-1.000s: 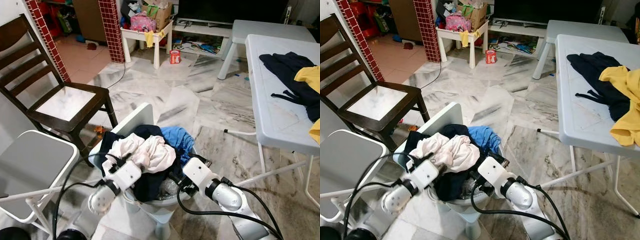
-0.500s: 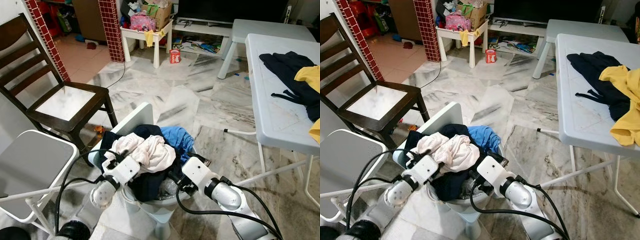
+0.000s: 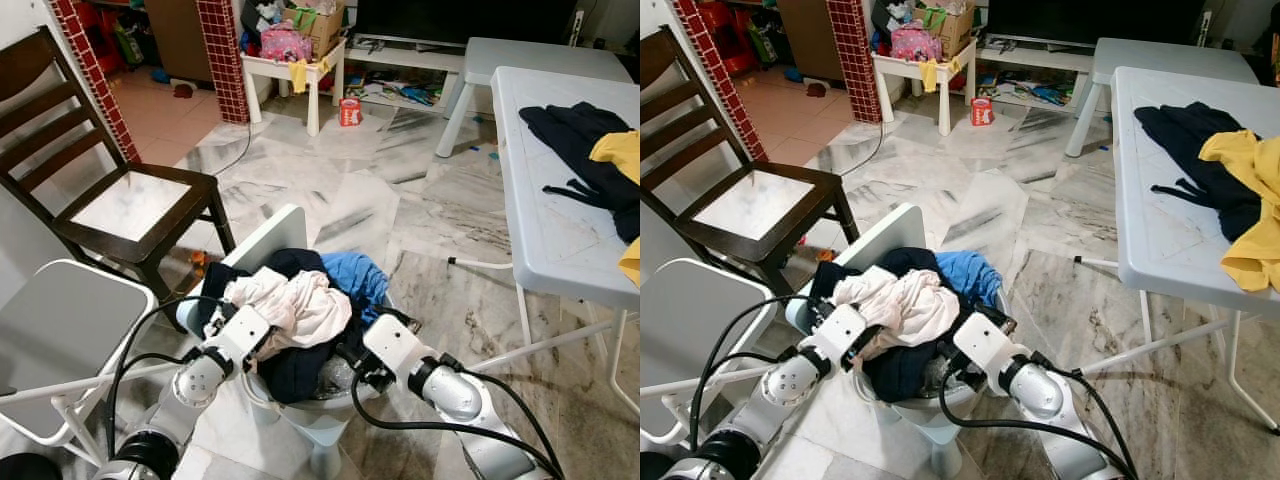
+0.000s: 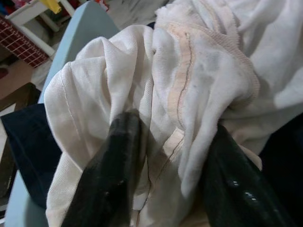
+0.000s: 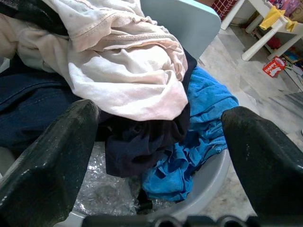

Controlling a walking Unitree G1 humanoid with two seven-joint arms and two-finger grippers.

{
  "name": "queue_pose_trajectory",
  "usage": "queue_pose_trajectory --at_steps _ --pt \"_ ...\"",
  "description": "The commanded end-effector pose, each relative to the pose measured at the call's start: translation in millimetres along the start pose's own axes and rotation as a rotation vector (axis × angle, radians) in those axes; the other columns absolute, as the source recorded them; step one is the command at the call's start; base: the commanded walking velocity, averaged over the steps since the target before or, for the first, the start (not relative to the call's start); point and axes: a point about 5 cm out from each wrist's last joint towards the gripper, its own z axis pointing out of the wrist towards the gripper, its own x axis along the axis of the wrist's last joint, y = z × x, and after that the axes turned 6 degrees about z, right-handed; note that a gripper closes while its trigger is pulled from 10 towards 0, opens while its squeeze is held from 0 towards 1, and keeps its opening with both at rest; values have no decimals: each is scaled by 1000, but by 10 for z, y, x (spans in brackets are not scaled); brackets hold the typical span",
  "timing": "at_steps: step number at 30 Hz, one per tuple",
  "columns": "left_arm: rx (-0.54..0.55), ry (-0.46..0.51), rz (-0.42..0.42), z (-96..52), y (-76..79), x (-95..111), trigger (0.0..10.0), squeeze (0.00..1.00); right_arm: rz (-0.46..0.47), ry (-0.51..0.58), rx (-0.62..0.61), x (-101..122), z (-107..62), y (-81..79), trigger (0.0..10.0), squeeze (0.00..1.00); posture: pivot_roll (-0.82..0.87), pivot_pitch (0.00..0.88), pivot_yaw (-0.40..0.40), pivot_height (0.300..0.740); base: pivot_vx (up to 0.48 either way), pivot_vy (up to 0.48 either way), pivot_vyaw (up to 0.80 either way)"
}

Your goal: Hang hanger

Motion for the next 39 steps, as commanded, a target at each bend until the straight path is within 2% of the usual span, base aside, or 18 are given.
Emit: queue_pose_trajectory --at_steps 1,4,5,6,7,8,14,15,16,24,25,26,31,34,35,36,37,39 --pt "2 29 63 -5 -30 28 0 0 5 -2 -10 7 3 9 10000 0 -179 69 32 740 0 0 0" --pt "12 43 108 -7 -46 49 118 0 5 -2 -9 6 8 7 10000 0 -176 67 31 740 0 0 0" --pt "17 42 135 -10 -48 48 5216 0 5 -1 -9 8 11 6 10000 0 -175 67 30 740 0 0 0" --pt "20 40 159 -12 -49 44 7686 0 5 -1 -8 9 13 5 10000 0 -175 67 30 740 0 0 0" --pt "22 37 172 -14 -49 40 7686 0 5 -1 -8 10 14 4 10000 0 -175 67 30 740 0 0 0" --pt "30 37 194 -22 -52 33 10000 0 4 0 -8 13 17 3 10000 0 -175 66 31 740 0 0 0" --pt "71 50 270 -42 -82 31 10000 0 4 2 -10 22 25 -1 10000 0 -174 67 33 740 0 0 0" --pt "71 56 273 -43 -76 37 10000 294 4 2 -10 22 25 -2 10000 0 -174 66 32 740 0 0 0" --pt "63 66 271 -42 -59 45 10000 1000 4 1 -10 20 25 -3 10000 0 -173 66 32 740 0 0 0" --pt "58 115 344 16 32 150 10000 996 4 2 -10 25 34 -9 10000 0 -178 70 37 740 0 0 0" --pt "58 117 344 23 34 158 10000 118 5 2 -11 26 34 -9 10000 0 -180 70 38 740 0 0 0" --pt "55 120 344 32 38 171 10000 0 5 1 -12 22 31 -7 10000 0 -180 70 38 740 0 0 0" --pt "23 74 325 72 72 141 10000 0 7 -3 -19 10 20 -4 10000 0 -189 69 47 740 0 0 0" --pt "-4 29 279 77 85 84 10000 0 9 -4 -26 8 14 8 10000 0 -191 70 50 740 0 0 0" --pt "-4 13 271 77 79 66 3686 0 9 -4 -27 7 14 10 10000 0 -191 69 50 740 0 0 0" --pt "-4 2 266 77 74 52 3686 0 9 -5 -27 6 14 10 10000 0 -192 70 51 740 0 0 0" --pt "-4 -13 262 77 62 32 0 0 9 -6 -27 2 12 9 10000 0 -192 70 50 740 0 0 0" --pt "1 -42 232 76 35 -5 0 0 11 -7 -28 -3 8 6 10000 0 -191 68 50 740 0 0 0"
